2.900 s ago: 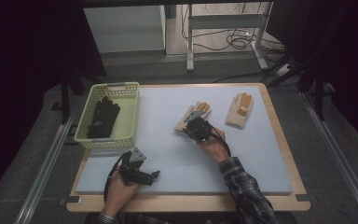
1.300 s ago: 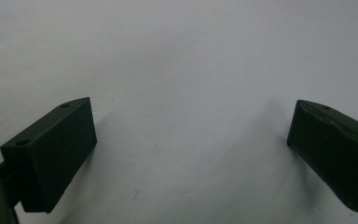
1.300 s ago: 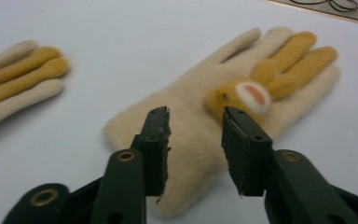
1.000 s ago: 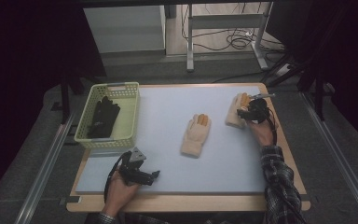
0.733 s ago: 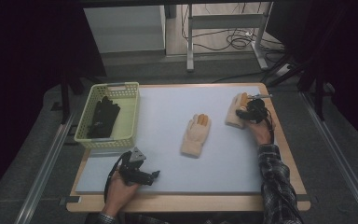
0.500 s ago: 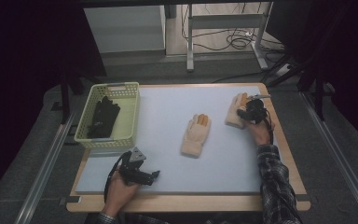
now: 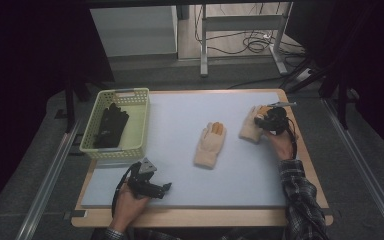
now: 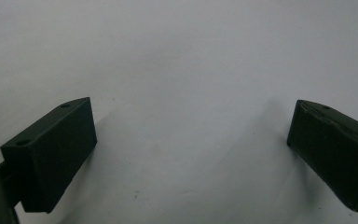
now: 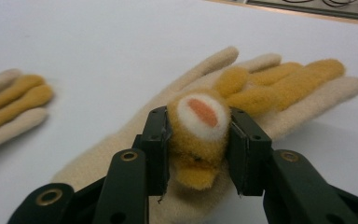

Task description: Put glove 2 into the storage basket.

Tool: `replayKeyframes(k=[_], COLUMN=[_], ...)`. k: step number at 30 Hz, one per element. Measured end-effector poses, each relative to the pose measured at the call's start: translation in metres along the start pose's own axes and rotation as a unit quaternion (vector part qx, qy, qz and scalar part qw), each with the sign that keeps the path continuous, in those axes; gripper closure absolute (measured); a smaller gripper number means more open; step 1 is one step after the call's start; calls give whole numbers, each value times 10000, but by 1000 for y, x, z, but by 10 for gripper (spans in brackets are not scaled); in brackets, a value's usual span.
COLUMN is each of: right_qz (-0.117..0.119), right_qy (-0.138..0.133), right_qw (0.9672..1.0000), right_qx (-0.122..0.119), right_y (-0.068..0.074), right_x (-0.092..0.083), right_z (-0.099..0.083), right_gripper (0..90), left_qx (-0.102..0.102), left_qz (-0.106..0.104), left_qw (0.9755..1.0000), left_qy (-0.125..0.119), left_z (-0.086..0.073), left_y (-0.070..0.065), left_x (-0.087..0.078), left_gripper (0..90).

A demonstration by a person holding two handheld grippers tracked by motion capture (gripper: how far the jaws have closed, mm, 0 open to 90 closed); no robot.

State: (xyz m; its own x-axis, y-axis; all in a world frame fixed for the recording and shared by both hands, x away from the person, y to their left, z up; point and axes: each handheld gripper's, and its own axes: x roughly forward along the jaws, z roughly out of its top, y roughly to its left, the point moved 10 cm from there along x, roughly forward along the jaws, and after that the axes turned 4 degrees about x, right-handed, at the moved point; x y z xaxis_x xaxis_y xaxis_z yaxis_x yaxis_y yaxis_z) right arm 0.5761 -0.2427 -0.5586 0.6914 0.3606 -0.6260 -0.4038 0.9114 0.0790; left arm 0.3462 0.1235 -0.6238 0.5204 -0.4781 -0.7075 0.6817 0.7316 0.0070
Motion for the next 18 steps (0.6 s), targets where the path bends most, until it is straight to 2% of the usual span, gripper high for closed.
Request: replayKeyframes(k=[6,12,18], right_qz=[180,394,635], right_qy=[-16,-73,-149], right_qw=[9998,9992,9979], right_qx=[-79,-14,13], right_y=[14,27,46], right_x=[-16,-34,-52], right_z=[-2,-1,0], right_gripper=[616,616,614], left_qx=[-3,-4,-5], left_qz=[3,6,8], left_qw=[10000,10000,10000], left_qy=[-3,-1,2], left_z=[0,0,0], left_y=[0,0,0], left_x=[0,0,0], left_gripper=[16,16,16])
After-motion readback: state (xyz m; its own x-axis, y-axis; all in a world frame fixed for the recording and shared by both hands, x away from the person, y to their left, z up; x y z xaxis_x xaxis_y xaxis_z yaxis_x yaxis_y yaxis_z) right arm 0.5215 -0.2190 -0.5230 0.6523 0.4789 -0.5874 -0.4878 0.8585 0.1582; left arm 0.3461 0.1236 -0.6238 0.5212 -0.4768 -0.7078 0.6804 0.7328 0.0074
